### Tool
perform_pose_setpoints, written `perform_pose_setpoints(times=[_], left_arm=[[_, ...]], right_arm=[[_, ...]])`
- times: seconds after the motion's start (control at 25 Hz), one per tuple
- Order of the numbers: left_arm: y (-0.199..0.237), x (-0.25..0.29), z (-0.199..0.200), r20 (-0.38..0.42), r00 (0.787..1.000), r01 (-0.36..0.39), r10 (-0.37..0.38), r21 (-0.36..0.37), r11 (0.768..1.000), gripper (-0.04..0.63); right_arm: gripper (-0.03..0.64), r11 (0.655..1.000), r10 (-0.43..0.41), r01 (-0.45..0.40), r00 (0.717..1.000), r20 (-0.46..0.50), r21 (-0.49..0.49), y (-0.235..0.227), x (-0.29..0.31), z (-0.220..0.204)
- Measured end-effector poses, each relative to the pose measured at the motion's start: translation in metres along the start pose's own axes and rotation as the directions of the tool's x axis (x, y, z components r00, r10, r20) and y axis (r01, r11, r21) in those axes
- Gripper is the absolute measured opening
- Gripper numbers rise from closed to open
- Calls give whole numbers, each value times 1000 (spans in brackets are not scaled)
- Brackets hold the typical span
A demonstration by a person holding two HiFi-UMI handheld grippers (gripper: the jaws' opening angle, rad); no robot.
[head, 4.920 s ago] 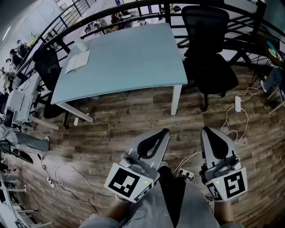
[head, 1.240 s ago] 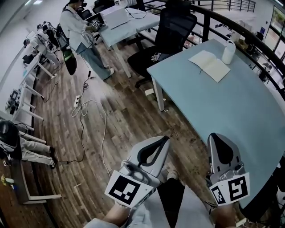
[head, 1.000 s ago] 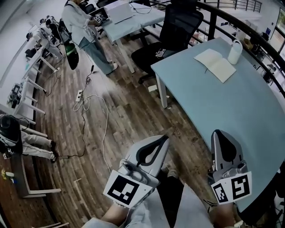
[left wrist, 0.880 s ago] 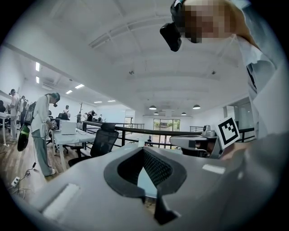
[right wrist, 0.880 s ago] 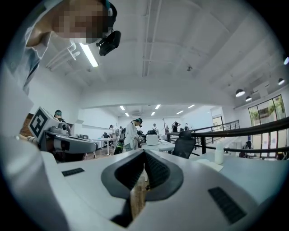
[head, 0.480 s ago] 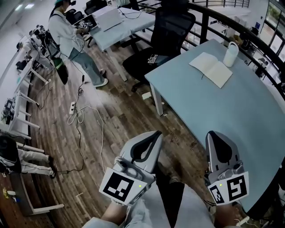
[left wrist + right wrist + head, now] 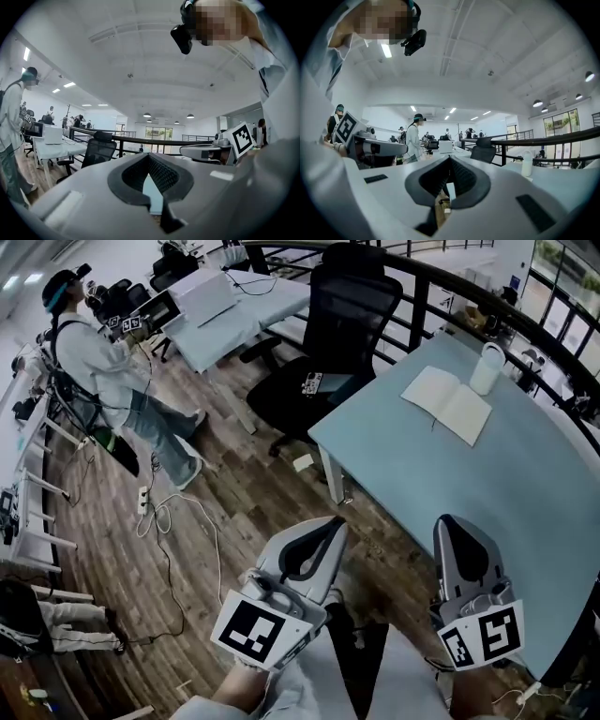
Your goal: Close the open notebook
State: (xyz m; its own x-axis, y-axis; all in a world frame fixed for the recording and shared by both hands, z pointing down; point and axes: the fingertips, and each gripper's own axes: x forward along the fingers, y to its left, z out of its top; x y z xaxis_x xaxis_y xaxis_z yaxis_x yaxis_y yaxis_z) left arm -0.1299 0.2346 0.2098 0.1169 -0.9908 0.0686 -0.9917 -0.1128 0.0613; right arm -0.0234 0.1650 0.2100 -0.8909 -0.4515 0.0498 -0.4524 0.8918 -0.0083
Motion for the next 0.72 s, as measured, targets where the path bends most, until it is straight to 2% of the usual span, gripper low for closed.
perform_pose_setpoints(times=[0.36, 0.72], left_arm=[[60, 14, -1, -6, 994, 113, -113, 8, 994, 3], [69, 42, -11, -15, 981, 195, -196, -22, 981, 3]], right_arm=[[2, 995, -96, 96, 995, 7, -15, 18, 53, 2], [2, 982, -187, 187, 982, -31, -9, 0, 58, -14]])
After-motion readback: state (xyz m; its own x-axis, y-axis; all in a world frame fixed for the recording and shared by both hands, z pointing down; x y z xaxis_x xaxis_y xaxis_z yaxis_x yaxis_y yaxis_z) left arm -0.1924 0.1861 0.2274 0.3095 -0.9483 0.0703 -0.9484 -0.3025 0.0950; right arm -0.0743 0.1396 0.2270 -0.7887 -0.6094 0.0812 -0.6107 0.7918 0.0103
